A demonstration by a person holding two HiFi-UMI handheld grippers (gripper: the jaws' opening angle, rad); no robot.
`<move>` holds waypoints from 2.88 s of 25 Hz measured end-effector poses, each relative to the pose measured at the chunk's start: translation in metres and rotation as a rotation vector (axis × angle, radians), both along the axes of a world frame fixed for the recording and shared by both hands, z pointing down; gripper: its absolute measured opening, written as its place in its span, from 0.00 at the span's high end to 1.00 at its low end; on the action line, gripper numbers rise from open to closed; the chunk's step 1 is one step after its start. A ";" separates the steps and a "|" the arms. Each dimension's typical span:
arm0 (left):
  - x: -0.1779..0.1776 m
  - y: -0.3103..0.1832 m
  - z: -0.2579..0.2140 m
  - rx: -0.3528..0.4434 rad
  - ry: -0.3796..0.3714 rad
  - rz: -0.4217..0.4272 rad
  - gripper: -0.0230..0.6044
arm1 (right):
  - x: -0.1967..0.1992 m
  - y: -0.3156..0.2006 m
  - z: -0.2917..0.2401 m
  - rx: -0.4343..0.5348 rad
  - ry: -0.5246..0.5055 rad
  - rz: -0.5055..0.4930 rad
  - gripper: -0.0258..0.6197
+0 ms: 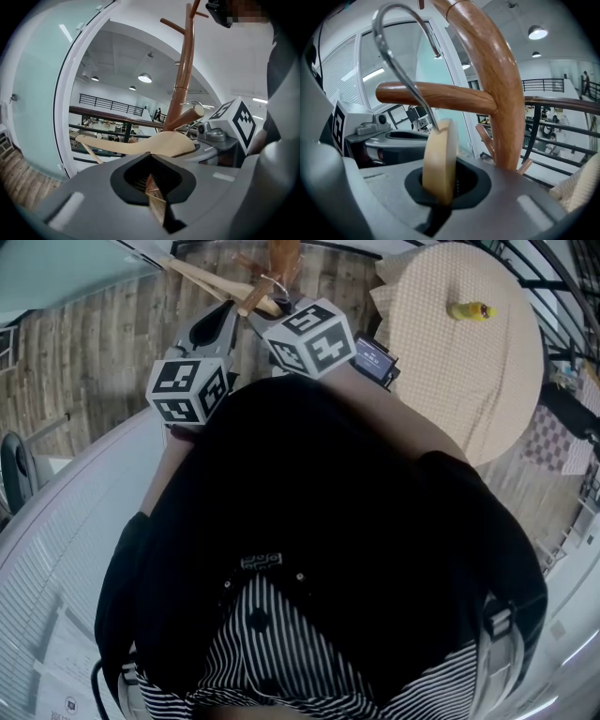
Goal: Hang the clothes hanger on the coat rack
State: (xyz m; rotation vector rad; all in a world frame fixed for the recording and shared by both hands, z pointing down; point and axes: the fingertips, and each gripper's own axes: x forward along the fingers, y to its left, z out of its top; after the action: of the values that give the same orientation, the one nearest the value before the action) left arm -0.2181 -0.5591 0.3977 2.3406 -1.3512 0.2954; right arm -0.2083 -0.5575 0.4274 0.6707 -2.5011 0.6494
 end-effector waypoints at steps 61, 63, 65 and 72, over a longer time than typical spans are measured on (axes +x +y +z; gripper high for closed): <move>0.025 0.085 -0.007 0.001 0.046 0.105 0.96 | 0.070 0.045 -0.040 0.271 0.005 0.350 0.86; 0.026 0.088 -0.006 -0.002 0.049 0.111 0.96 | 0.064 0.054 -0.040 0.256 -0.014 0.318 0.95; 0.025 0.090 -0.007 -0.001 0.050 0.113 0.96 | 0.056 0.063 -0.037 0.232 -0.021 0.282 0.96; 0.024 0.098 -0.011 0.010 0.047 0.114 0.96 | 0.046 0.076 -0.035 0.216 -0.018 0.232 0.96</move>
State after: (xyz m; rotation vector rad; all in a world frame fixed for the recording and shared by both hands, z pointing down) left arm -0.1940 -0.4615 0.3869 2.4226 -1.2025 0.2661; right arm -0.1622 -0.4813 0.3919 1.0499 -2.5546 0.4681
